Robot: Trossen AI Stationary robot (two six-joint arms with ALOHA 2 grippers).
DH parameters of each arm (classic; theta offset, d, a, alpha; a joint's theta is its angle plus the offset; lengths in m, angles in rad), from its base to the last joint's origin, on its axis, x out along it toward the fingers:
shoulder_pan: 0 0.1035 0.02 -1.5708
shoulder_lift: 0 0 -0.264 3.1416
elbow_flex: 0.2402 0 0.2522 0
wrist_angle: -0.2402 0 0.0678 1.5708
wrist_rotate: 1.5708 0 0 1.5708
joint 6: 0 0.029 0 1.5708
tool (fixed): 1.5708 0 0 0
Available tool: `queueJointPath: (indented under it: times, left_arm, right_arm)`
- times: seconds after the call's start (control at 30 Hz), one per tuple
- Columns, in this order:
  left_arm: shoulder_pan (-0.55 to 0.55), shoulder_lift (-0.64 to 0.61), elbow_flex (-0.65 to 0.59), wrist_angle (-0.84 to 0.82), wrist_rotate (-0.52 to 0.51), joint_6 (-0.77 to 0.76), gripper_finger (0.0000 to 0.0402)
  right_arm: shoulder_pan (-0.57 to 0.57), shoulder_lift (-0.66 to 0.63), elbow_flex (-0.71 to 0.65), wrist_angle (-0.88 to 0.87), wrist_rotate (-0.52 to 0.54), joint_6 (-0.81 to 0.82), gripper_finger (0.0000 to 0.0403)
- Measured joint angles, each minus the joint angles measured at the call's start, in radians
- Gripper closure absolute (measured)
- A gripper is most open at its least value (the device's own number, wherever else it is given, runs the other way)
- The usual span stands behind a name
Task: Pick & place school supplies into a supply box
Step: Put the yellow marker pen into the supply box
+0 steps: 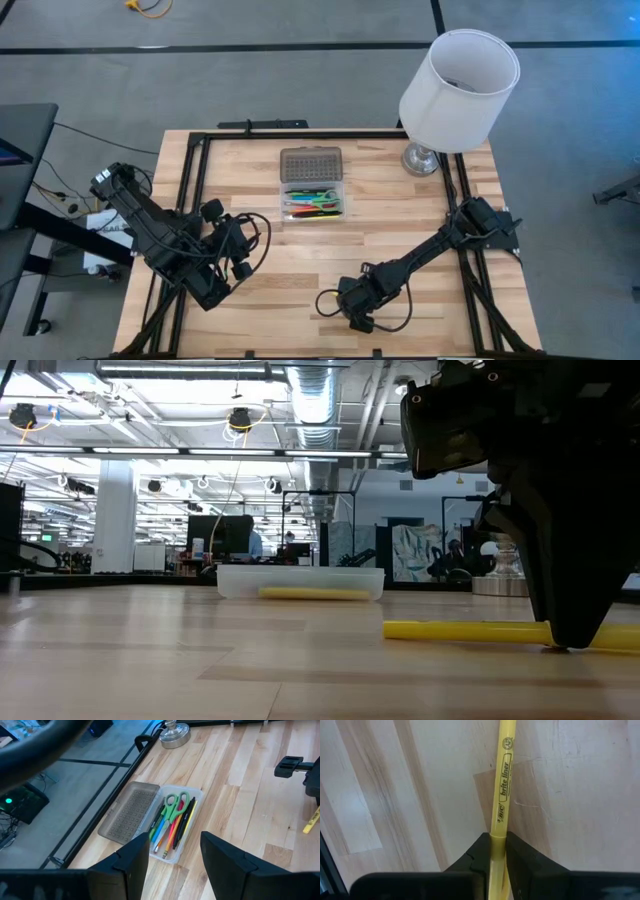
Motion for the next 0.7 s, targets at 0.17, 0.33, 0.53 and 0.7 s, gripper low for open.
queueJointPath:
  times: [0.17,0.33,0.53,0.7]
  left_arm:
    - [0.0,0.0,0.0,0.0,-0.001,0.0,0.0228]
    - [0.0,0.0,0.0,0.0,-0.002,-0.002,0.0228]
    - [0.0,0.0,0.0,-0.001,-0.003,-0.005,0.0228]
    - [0.0,0.0,0.0,-0.001,-0.005,-0.006,0.0228]
  right_arm:
    - [0.0,-0.001,0.0,-0.001,0.0,0.0,0.0374]
    - [0.0,-0.001,0.001,-0.008,0.001,0.0,0.0373]
    - [-0.002,-0.02,0.002,-0.039,0.008,-0.002,0.0377]
    - [-0.015,-0.072,0.002,-0.085,0.066,-0.002,0.0377]
